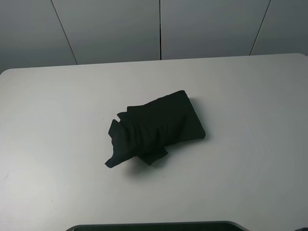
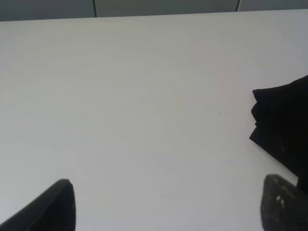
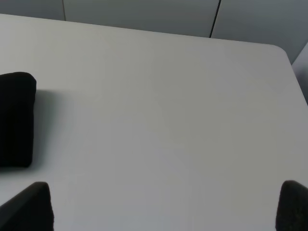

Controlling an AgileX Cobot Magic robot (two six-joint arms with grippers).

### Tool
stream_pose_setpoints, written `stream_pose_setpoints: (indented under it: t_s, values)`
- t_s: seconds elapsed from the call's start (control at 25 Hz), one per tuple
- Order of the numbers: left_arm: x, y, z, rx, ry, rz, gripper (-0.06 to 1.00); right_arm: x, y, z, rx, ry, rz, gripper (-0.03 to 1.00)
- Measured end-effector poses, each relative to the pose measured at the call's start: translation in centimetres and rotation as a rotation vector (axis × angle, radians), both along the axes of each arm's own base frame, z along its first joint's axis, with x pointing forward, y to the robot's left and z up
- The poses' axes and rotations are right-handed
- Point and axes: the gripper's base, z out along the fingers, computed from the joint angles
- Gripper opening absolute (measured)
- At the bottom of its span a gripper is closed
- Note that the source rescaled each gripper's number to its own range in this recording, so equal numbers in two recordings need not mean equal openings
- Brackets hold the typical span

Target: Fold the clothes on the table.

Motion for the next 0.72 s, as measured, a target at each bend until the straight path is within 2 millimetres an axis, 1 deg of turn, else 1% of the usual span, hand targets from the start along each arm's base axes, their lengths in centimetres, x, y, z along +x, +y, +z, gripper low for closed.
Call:
stream_pose_setpoints:
  t_s: [0.72]
  values:
    - [0.00,0.02,0.00,0.011,-0.003,-0.004,1.00,0.00,0.00,0.00,0.002,0.000,-0.001,1.00]
